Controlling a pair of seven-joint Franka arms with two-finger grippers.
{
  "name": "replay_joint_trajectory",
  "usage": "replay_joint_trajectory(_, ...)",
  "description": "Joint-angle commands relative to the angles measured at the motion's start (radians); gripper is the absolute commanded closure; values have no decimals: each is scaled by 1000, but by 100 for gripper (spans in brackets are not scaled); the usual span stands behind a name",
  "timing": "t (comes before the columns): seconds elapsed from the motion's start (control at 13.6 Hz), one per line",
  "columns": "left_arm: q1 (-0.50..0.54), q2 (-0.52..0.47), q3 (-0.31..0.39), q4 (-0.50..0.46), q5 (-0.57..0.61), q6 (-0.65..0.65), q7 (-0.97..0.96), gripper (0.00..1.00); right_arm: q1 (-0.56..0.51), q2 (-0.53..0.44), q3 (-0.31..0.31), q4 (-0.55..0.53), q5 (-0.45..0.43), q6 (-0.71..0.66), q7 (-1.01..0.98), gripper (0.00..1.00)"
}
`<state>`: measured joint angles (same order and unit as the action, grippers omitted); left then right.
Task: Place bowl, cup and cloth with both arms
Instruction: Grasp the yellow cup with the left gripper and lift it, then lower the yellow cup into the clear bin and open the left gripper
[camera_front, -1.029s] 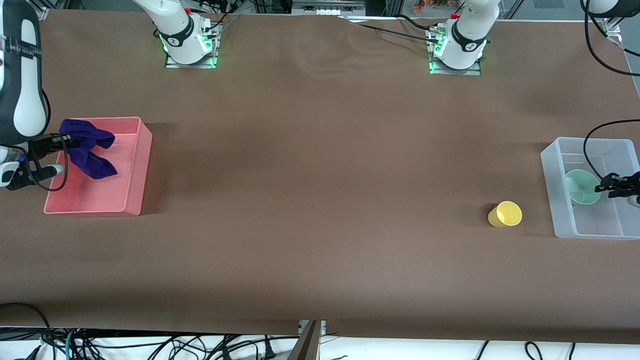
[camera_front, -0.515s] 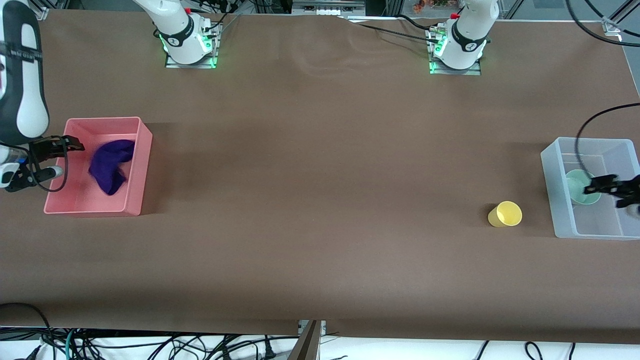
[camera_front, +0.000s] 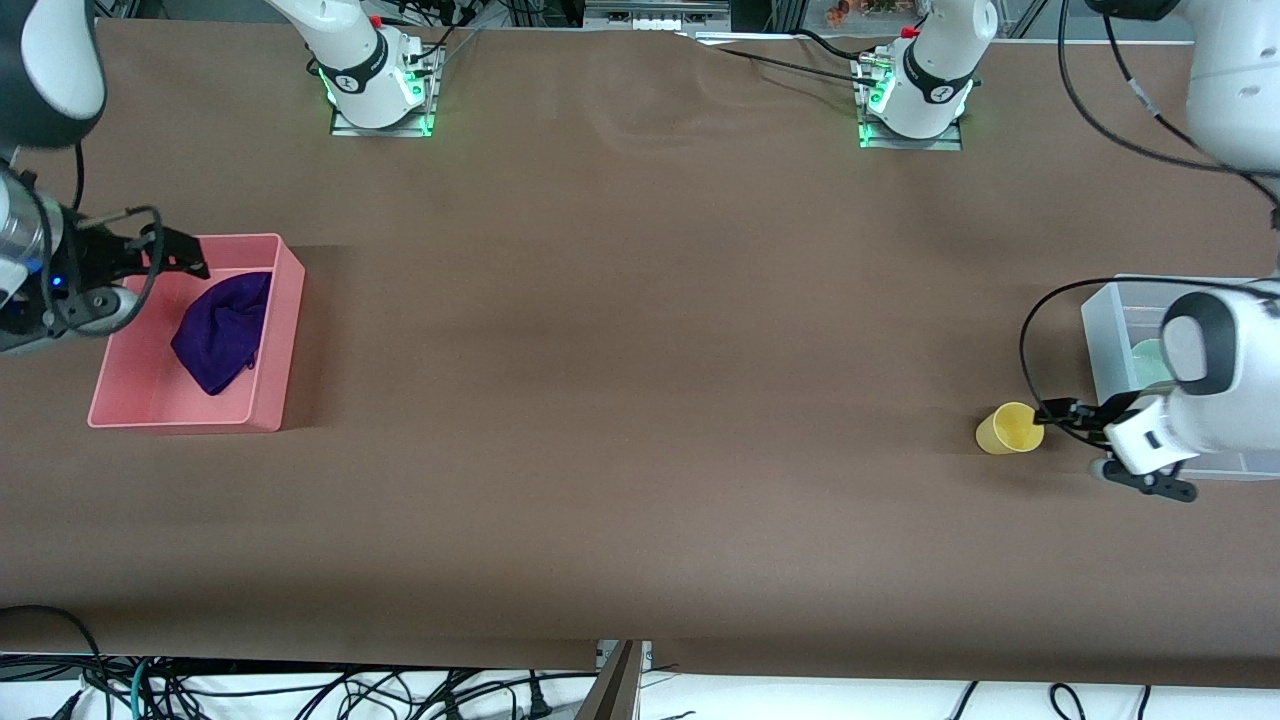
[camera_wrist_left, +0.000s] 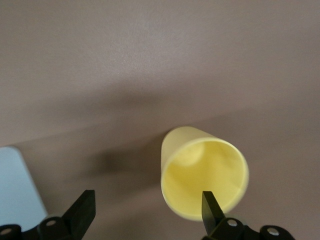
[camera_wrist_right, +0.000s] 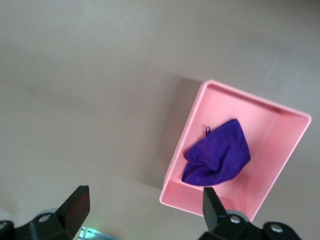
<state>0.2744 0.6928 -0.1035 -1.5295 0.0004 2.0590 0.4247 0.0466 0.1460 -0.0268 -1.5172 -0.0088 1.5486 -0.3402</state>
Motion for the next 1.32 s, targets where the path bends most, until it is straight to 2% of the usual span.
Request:
replay_joint_trajectory(0.0,-23,-7,5,-76,-30,107,-1,83,-16,-55,10,46,-5,5,13,0)
replay_joint_trajectory(0.07,-24,-7,5,-74,-31,107,-1,100,-16,-66,7,45,-2,36,12,0)
replay_joint_trajectory(0.37,-15,-9,5,-67,-31,105,8,100,-14,-95,16,35,-57,10,13,0)
replay_joint_trajectory(0.59,-12,-28,5,-66,-30,92,9,100,-14,-94,24,35,-39,-45,154,0)
replay_joint_trajectory(0.81,-9,-114,11,-38,-17,-49,8,100,-13,-83,25,41,-37,-61,196,0)
replay_joint_trajectory(0.96,17,-157,24,18,-10,-185,19,100,-14,-71,21,48,-40,-62,188,0)
replay_joint_trajectory(1.1,66,-173,28,104,47,-311,130,100,-14,-63,22,48,-48,-61,187,0)
replay_joint_trajectory(1.25,147,-173,30,123,104,-350,251,100,-19,-62,21,48,-46,-59,185,0)
